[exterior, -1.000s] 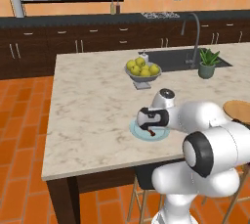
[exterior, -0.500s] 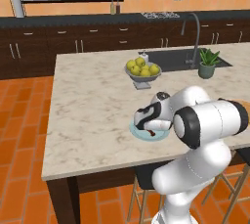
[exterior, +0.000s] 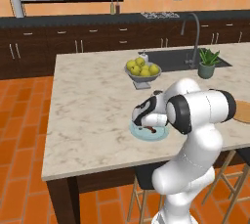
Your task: Pick the chicken drumstick and lemon wedge from their plates and place them in the bowl. Then put the bowl in the fridge.
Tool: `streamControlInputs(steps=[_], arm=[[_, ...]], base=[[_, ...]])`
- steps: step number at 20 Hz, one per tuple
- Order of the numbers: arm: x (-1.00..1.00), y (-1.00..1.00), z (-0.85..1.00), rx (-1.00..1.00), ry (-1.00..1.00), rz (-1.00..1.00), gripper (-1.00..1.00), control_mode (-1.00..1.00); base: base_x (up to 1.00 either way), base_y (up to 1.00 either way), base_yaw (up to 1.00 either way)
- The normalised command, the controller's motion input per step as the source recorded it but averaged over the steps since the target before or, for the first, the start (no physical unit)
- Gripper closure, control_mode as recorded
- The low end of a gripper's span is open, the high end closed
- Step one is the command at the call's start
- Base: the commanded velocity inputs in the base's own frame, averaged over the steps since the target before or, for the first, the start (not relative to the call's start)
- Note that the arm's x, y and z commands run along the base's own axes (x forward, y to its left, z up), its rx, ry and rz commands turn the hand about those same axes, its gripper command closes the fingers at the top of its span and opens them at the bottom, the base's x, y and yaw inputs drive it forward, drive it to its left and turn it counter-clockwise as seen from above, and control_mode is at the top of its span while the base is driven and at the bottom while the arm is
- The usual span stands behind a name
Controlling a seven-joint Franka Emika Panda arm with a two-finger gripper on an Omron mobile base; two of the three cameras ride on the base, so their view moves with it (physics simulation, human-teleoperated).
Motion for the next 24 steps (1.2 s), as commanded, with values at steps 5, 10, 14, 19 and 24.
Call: streamControlInputs(steps=[5, 10, 14, 19, 24], arm=[[-0.7, 0.08, 0.27, 0.0, -0.1, 0.0, 1.0, -1.0], [-0.98, 0.0, 0.69, 0.0, -0.17, 0.0, 1.0, -1.0], [-0.97, 0.0, 0.95, 0.0, -0.04, 0.0, 1.0, -1.0], [-0.9, 0.0, 0.94, 0.0, 0.03, 0.0, 1.0, -1.0], [-0.88, -0.01, 0.83, 0.0, -0.03, 0.0, 1.0, -1.0]], base=[[0.0, 0.0, 0.0], [0.0, 0.0, 0.0], [0.0, 0.0, 0.0], [0.0, 0.0, 0.0], [0.0, 0.0, 0.0]])
